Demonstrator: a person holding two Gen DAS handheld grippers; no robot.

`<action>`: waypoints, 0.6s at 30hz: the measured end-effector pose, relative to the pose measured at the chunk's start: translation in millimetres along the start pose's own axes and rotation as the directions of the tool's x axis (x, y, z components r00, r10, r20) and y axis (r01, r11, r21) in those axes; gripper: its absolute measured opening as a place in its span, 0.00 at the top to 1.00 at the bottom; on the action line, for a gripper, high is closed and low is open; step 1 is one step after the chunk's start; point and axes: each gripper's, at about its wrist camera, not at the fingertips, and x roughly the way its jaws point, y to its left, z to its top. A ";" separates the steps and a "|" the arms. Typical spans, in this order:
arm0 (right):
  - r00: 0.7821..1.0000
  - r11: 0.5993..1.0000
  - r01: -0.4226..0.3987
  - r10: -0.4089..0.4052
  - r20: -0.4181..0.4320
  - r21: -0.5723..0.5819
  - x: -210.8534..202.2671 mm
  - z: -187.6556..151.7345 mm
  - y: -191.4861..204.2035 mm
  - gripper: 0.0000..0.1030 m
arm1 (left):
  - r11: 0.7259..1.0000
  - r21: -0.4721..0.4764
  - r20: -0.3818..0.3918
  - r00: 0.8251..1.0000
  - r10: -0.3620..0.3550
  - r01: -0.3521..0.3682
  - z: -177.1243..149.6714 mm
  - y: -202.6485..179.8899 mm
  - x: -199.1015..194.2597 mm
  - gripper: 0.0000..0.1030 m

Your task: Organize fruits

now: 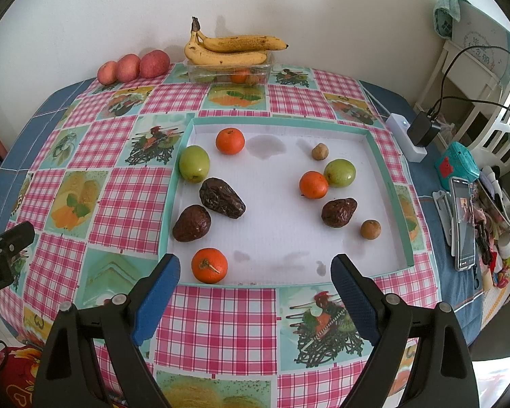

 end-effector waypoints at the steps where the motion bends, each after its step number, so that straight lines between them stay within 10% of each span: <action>1: 1.000 1.000 0.000 0.000 0.000 0.000 0.0 -0.3 0.1 0.12 | 1.000 -0.003 -0.001 1.000 0.002 -0.002 -0.8 -0.3 -0.4 0.00; 18: 1.000 1.000 -0.005 0.005 -0.010 -0.014 3.3 -1.8 0.1 0.12 | 1.000 -0.024 -0.012 1.000 0.012 -0.012 -1.6 -2.2 -0.5 0.00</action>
